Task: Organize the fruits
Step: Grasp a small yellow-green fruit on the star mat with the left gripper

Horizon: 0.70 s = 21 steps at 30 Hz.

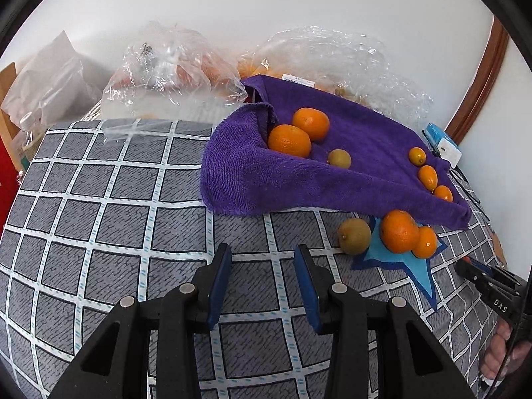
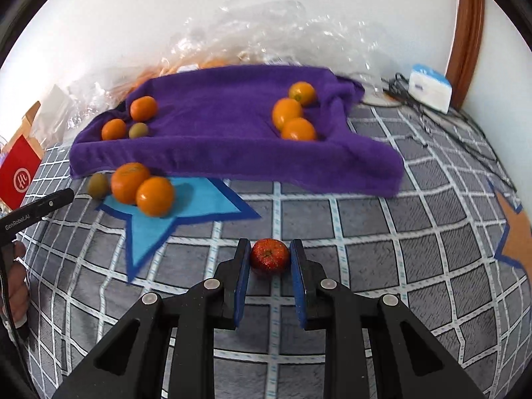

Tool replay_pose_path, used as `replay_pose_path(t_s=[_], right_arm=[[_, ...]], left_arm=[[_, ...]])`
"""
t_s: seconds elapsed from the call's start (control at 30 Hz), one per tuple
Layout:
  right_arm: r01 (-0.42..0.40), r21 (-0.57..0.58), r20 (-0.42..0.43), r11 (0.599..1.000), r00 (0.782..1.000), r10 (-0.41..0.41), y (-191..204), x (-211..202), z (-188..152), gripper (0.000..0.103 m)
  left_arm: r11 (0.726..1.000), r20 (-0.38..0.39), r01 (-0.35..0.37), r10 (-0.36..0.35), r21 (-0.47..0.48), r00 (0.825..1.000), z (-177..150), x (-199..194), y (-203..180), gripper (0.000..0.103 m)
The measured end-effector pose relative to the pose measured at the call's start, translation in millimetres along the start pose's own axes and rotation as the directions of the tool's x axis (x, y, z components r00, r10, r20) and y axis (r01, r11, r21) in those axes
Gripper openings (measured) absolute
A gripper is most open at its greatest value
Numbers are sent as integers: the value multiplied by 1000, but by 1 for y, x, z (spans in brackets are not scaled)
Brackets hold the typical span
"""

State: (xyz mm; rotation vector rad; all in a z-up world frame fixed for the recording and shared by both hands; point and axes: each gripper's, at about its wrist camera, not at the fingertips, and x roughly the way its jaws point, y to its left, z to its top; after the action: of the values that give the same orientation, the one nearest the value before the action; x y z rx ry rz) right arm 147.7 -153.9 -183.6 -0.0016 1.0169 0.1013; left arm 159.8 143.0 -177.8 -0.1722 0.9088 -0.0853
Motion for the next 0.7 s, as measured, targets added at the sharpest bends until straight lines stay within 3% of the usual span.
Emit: replay_pose_path(t_s=[0.13, 0.27, 0.37, 0.5, 0.7], right_arm=[[-14, -16, 20, 1000, 1000, 14, 1, -1, -4, 24], [-22, -17, 41, 1000, 999, 22, -3, -4, -4, 24], [6, -24, 64, 1000, 998, -4, -5, -3, 2, 24], [-3, -30, 72, 1000, 997, 6, -8, 0, 3, 24], [-92, -13, 69, 996, 993, 93, -15, 0, 3, 24]], left_arm=[[1000, -9, -1, 1, 16, 1000, 1, 0, -5, 37], [994, -37, 107, -107, -7, 994, 3, -5, -17, 37], [991, -38, 132, -131, 29, 991, 7, -5, -38, 37], [991, -54, 116, -113, 64, 992, 10, 9, -60, 37], [995, -30, 83, -81, 47, 996, 10, 23, -66, 37]])
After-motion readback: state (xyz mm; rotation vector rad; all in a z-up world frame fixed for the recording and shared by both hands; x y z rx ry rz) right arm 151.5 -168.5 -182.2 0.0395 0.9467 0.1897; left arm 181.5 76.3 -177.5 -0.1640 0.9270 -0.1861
